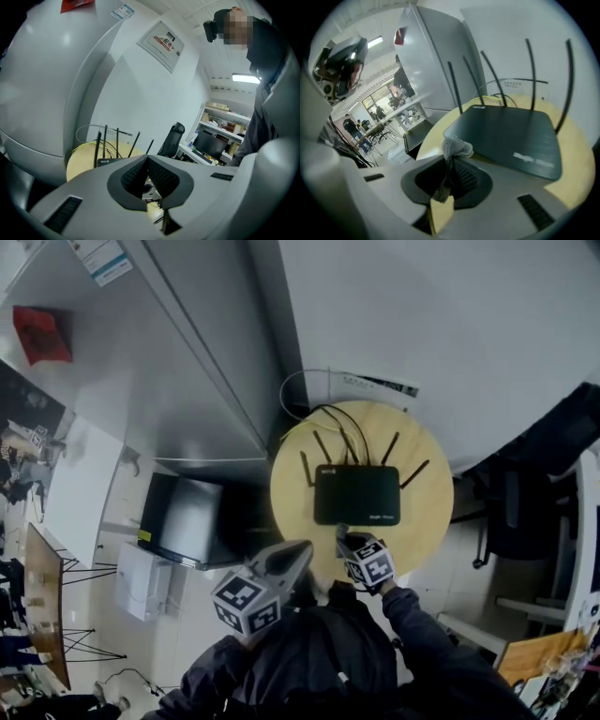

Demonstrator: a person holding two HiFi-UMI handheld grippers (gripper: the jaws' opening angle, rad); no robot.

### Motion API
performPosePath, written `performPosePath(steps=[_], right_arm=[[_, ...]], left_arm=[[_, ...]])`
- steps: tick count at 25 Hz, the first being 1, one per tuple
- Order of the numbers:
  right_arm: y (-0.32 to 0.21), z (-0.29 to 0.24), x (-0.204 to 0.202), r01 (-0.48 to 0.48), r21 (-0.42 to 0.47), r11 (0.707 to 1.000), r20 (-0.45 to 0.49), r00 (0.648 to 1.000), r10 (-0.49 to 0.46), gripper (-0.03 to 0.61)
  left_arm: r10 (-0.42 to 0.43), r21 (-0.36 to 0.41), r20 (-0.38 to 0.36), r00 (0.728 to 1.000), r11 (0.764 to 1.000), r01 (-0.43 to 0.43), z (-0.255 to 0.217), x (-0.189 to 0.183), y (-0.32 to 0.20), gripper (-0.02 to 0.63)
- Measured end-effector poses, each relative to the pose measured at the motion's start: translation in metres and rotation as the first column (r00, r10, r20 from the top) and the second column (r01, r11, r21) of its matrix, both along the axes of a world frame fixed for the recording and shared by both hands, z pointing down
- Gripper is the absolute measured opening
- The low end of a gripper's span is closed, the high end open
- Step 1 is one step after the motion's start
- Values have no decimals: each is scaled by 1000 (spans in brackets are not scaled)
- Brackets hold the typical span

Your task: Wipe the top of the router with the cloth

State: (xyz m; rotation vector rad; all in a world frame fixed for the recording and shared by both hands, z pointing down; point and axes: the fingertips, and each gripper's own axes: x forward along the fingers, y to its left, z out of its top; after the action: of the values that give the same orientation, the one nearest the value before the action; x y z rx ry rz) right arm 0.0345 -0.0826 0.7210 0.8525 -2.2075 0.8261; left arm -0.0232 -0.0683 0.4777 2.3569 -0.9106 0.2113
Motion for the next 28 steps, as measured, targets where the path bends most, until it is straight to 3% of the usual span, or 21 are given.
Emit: performPosePath(steps=[5,9,16,28], right_arm=[[-6,16,-74,59,-70,996,-17,998,-60,71],[-16,32,-78,-13,-106,994,-57,998,7,71],[-23,43,-47,-102,-144,984,-78,993,92,70],[-19,41,50,-277,-161,947,-102,959,264,69]], left_arm=[[-54,19,4,999,998,54,-4,-48,9,-6],[-87,34,2,996,996,87,-8,-74,10,-6],[-86,35,-7,996,996,86,-9,-89,6,-6],[6,31,-31,999,1000,-5,-7,-47,-8,-6]])
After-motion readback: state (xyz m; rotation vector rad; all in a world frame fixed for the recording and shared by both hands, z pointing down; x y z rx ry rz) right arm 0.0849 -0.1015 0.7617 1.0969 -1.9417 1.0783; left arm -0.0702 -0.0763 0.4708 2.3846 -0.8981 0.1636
